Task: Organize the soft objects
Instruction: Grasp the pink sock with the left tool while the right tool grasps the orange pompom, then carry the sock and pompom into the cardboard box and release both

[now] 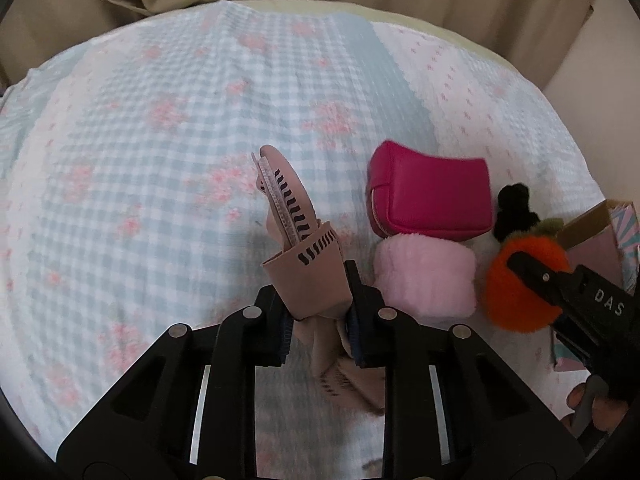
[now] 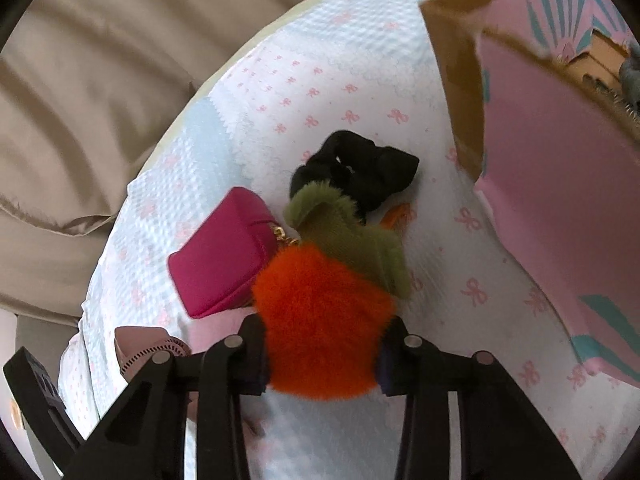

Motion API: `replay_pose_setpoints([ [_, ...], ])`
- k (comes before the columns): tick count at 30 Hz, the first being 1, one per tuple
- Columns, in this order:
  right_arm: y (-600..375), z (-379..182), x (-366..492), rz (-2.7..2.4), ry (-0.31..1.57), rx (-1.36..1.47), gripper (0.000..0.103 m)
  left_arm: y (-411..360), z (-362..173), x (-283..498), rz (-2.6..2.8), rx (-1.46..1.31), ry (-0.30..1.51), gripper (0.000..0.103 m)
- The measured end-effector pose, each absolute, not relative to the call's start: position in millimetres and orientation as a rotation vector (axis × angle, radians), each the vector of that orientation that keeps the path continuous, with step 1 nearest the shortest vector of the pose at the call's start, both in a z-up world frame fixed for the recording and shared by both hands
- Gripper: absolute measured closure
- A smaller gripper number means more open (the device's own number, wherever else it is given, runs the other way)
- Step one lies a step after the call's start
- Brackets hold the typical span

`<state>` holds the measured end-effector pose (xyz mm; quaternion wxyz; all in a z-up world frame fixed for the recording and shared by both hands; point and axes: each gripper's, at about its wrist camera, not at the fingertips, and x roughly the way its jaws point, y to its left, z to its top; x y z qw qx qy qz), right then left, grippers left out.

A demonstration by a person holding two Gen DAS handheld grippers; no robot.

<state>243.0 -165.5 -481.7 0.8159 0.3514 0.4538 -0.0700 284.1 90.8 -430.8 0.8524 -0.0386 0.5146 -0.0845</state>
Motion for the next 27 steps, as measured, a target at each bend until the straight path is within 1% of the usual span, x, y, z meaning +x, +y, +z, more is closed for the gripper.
replay_pose_setpoints([
  [6,-168,-449,227,-0.132,0.956,0.735,0.068,97,-388,269,-0.159,-0.111,1.049,0.084],
  [12,-168,-391,202,-0.091,0.924,0.666,0.068,96,-325,246,-0.153,-0.111,1.004,0.084],
  [20,-167,-289,166,0.01,0.875,0.511,0.068,83,-221,192,-0.145,-0.111,0.934,0.084],
  [27,-165,-200,127,0.114,0.827,0.314,0.068,65,-151,144,-0.13,-0.121,0.904,0.084],
])
